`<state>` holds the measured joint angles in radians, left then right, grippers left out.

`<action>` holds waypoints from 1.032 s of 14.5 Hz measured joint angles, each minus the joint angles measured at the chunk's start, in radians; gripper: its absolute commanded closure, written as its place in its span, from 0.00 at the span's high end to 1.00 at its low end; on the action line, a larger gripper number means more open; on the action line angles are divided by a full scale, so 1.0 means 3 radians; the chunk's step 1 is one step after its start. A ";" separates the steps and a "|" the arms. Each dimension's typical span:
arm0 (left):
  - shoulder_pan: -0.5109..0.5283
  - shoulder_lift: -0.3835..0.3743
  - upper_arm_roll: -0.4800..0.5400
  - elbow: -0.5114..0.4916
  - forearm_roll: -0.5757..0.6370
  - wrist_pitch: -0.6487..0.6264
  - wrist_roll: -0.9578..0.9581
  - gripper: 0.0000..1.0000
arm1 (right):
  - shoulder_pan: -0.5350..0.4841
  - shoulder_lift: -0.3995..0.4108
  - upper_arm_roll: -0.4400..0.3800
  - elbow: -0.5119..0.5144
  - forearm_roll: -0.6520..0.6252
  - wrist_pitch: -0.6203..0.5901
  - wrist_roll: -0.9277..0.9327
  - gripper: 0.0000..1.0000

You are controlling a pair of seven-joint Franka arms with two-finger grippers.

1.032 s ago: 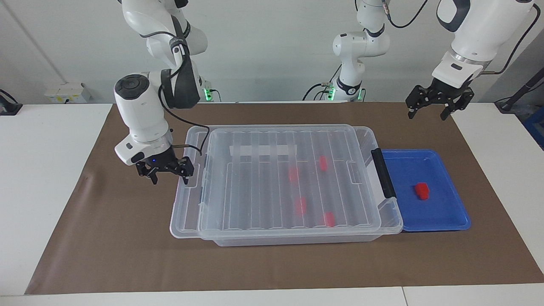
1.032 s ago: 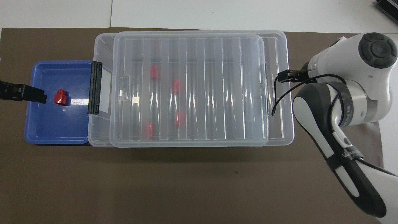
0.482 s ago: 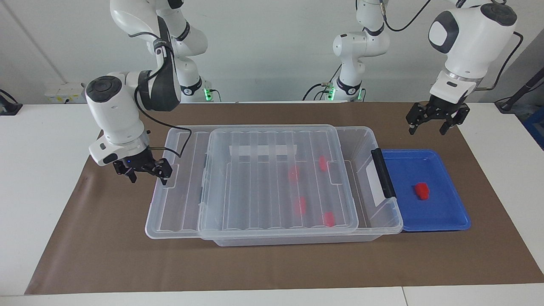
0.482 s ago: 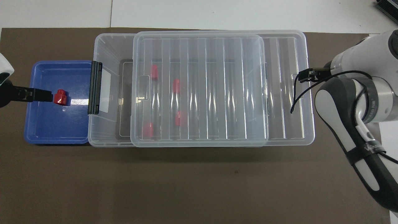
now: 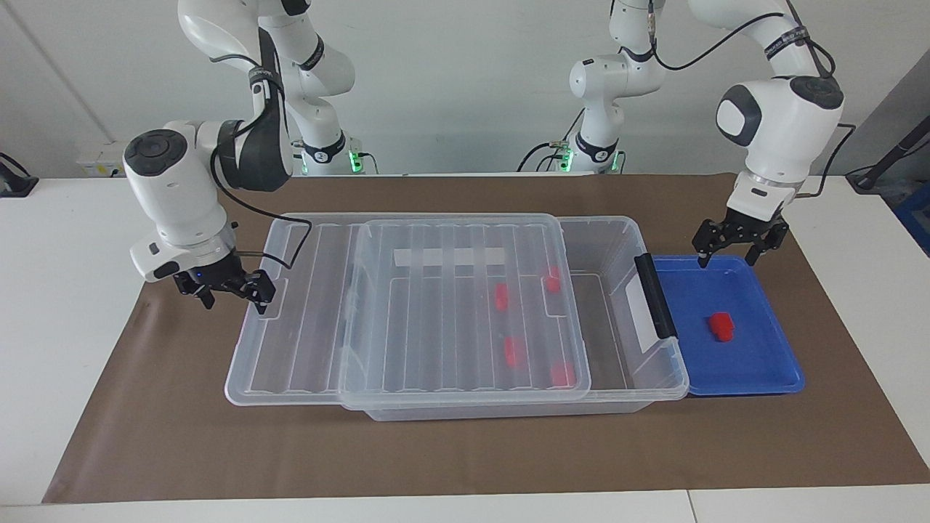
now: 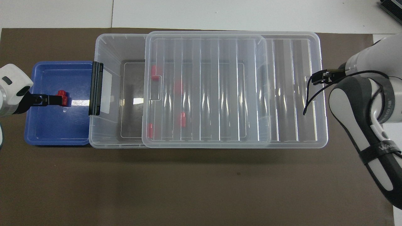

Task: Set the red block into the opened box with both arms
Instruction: 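Slide the lid toward the right gripper while the left gripper grasps the block, then lift the red block with the left gripper and carry it over the box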

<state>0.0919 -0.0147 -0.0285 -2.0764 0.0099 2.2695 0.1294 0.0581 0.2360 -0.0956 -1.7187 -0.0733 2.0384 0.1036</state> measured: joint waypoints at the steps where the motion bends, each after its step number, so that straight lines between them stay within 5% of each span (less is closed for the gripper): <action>1: 0.0049 0.0077 0.0001 -0.0035 0.0000 0.0128 0.0075 1.00 | -0.0042 -0.0001 -0.0001 0.0004 -0.0010 -0.0003 -0.0044 1.00; 8: 0.0154 0.0388 0.0003 -0.0196 0.0000 0.0647 0.0182 1.00 | -0.0189 -0.0009 -0.0009 0.0008 -0.0114 -0.0030 -0.0113 1.00; 15: 0.0227 0.0951 0.0004 -0.0221 0.0000 0.1308 0.0190 1.00 | -0.0185 -0.0042 0.0003 0.0031 -0.0117 -0.0040 -0.0118 1.00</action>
<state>0.1598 0.2707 -0.0271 -2.1428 0.0099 2.6618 0.1865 0.0027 0.2233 -0.0947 -1.7095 -0.1083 2.0264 0.0683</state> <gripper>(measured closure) 0.000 0.000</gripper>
